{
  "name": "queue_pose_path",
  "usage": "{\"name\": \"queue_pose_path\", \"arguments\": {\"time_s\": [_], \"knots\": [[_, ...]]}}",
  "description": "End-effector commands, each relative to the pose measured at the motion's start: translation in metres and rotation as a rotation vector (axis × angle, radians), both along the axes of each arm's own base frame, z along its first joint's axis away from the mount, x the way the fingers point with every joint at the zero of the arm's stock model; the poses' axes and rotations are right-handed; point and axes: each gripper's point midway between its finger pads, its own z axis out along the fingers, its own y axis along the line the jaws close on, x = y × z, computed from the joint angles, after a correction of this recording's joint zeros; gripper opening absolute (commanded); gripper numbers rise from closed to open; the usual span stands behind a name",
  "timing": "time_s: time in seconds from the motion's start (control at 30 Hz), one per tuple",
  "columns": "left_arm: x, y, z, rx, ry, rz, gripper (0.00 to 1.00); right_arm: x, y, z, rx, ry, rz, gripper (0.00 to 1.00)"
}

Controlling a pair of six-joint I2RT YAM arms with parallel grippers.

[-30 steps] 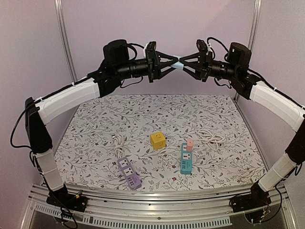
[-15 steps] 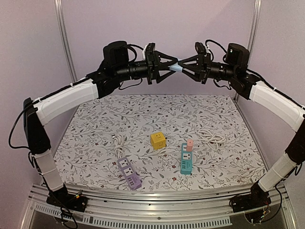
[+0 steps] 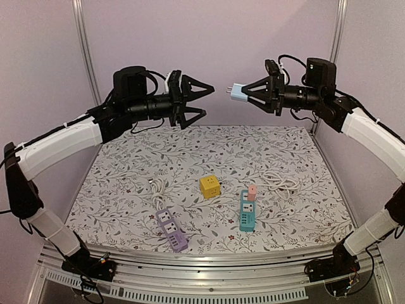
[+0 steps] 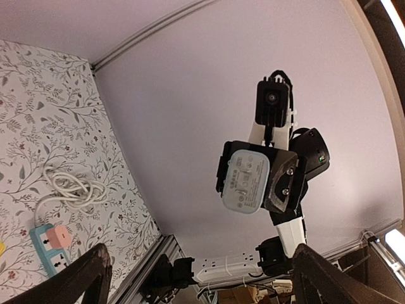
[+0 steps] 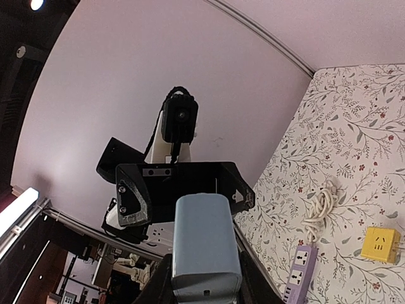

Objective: Insert the plug

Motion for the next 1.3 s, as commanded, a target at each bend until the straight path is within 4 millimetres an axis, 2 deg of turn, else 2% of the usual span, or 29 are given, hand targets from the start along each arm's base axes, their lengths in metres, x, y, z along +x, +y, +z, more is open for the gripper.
{"name": "queue_pose_path", "arguments": {"time_s": [0.0,0.33,0.5,0.7,1.0,1.27], "knots": [[0.004,0.028,-0.022,0.125,0.007,0.072,1.00,-0.006,-0.007,-0.010,-0.057,0.023,-0.032,0.00],[-0.001,0.083,-0.045,0.388,-0.079,0.197,0.99,-0.018,-0.026,-0.055,-0.243,0.177,-0.104,0.00],[-0.006,0.105,-0.064,0.507,-0.099,0.227,0.99,-0.029,-0.033,-0.068,-0.316,0.226,-0.129,0.00],[-0.012,0.126,-0.082,0.625,-0.106,0.257,0.99,-0.044,-0.031,-0.082,-0.387,0.285,-0.135,0.00],[-0.017,0.170,-0.103,0.831,-0.101,0.363,0.99,-0.068,-0.042,-0.120,-0.561,0.440,-0.186,0.00],[-0.027,0.185,-0.116,0.891,-0.107,0.365,1.00,-0.087,-0.050,-0.157,-0.724,0.575,-0.179,0.00]]}}
